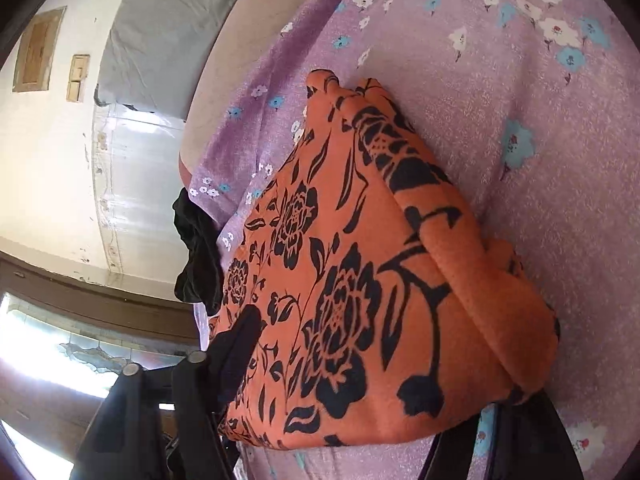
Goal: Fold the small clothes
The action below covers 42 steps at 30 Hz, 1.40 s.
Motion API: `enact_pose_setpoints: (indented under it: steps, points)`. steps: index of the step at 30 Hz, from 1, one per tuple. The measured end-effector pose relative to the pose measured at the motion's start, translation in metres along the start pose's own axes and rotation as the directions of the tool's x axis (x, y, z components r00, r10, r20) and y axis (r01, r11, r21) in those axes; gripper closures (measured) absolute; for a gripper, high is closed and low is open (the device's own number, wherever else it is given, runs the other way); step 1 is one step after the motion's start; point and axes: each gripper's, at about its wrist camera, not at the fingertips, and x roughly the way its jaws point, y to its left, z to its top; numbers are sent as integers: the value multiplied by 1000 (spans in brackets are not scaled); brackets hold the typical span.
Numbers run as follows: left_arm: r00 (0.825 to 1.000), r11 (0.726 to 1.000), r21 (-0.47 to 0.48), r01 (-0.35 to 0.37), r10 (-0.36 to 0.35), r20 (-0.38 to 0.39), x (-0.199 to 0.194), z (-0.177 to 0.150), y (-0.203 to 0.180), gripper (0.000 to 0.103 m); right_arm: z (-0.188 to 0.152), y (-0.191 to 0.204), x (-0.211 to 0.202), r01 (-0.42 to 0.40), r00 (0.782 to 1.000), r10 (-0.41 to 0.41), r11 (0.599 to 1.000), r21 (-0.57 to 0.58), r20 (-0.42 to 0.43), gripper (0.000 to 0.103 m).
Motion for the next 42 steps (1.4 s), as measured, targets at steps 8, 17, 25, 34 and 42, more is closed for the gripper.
enact_pose_setpoints:
  steps: [8, 17, 25, 34, 42]
  points:
    - [997, 998, 70, 1, -6, 74, -3, 1, -15, 87, -6, 18, -5, 78, 994, -66, 987, -142, 90, 88]
    - [996, 989, 151, 14, -27, 81, -74, -26, -23, 87, -38, 43, -77, 95, 988, -62, 964, -248, 140, 89]
    - [996, 970, 224, -90, 89, 17, -109, -88, 4, 87, -83, -9, -130, 150, 988, -156, 976, -160, -20, 88]
    - [989, 976, 184, -115, 129, -66, -85, -90, 13, 51, -93, -25, -168, 263, 958, -269, 963, -63, -100, 28]
    - [985, 968, 191, -163, 169, -16, -74, -89, 1, 76, -104, 58, -170, 161, 973, -210, 914, -373, -94, 59]
